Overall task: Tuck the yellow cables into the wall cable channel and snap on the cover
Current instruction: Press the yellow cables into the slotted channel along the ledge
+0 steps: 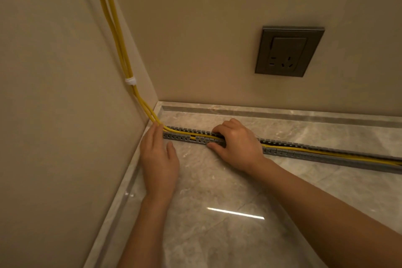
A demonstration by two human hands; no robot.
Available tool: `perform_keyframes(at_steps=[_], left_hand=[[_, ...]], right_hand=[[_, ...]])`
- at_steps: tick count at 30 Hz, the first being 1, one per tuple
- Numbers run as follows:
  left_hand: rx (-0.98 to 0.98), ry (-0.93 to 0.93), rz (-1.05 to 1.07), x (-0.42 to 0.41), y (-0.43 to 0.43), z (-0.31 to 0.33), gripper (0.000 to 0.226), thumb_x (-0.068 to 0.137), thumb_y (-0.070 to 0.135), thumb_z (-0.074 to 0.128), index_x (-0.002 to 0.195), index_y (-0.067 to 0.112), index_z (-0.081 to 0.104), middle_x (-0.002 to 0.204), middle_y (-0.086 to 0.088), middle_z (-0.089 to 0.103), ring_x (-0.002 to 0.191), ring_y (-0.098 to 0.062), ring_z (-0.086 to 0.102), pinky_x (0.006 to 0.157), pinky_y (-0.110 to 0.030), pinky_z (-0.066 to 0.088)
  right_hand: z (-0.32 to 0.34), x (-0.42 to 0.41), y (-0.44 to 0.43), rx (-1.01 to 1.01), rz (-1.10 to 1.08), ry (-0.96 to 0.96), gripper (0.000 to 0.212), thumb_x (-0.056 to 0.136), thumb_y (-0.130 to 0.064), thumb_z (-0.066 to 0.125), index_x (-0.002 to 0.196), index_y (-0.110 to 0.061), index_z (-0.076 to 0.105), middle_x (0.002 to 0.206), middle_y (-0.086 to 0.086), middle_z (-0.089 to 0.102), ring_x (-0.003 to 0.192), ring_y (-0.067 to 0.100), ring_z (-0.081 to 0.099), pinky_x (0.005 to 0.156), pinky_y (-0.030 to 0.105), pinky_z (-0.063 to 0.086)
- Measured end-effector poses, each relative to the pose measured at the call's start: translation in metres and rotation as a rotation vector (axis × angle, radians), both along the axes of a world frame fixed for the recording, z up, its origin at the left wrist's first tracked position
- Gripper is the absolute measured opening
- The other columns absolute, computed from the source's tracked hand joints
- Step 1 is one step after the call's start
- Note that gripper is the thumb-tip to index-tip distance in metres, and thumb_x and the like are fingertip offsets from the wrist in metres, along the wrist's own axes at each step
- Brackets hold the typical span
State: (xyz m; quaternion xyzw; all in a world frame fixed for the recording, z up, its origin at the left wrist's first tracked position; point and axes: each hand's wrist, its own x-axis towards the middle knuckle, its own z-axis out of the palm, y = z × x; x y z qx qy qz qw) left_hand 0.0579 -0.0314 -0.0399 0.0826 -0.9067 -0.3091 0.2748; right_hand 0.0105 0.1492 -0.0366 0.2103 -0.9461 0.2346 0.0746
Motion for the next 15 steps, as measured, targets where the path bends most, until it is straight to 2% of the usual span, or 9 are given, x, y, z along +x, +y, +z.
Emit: perform_keyframes(at_steps=[2,4,10,15], left_hand=[[-0.202,-0.079,-0.139,-0.007,-0.002,0.001,0.046,0.089,0.009,0.055,0.134,-0.001,0.045,0.143,-0.015,0.043,0.136,-0.027,0.033,0.114,-0.032,0.022],[-0.337,-0.204,-0.198,-0.013,-0.007,-0.001,0.051,0.093,0.021,0.051,0.138,0.002,0.038,0.146,-0.013,0.038,0.140,-0.024,0.027,0.116,-0.037,0.018],[-0.305,-0.297,-0.155,-0.014,-0.007,-0.003,0.060,0.087,0.019,0.057,0.141,0.004,0.034,0.147,-0.012,0.037,0.139,-0.021,0.028,0.112,-0.037,0.025],[-0.290,-0.333,-0.053,-0.016,-0.006,-0.002,0.063,0.087,0.024,0.057,0.143,0.014,0.031,0.148,-0.004,0.037,0.138,-0.016,0.030,0.099,-0.041,0.034]], right_hand=[[0.001,-0.001,0.000,0.001,-0.001,-0.005,0.034,0.084,-0.044,0.061,0.106,-0.018,0.062,0.098,-0.001,0.062,0.098,0.016,0.050,0.075,0.030,0.043],[0.002,0.000,0.001,-0.001,-0.003,-0.013,0.034,0.084,-0.044,0.061,0.106,-0.018,0.062,0.099,-0.001,0.062,0.098,0.017,0.050,0.076,0.031,0.043],[0.003,0.000,0.005,0.013,0.020,-0.025,0.032,0.084,-0.042,0.061,0.105,-0.018,0.060,0.099,0.000,0.062,0.096,0.018,0.050,0.075,0.030,0.041],[0.004,0.000,0.007,0.015,0.024,-0.029,0.032,0.083,-0.043,0.062,0.104,-0.019,0.060,0.098,-0.001,0.062,0.096,0.017,0.051,0.074,0.029,0.040]])
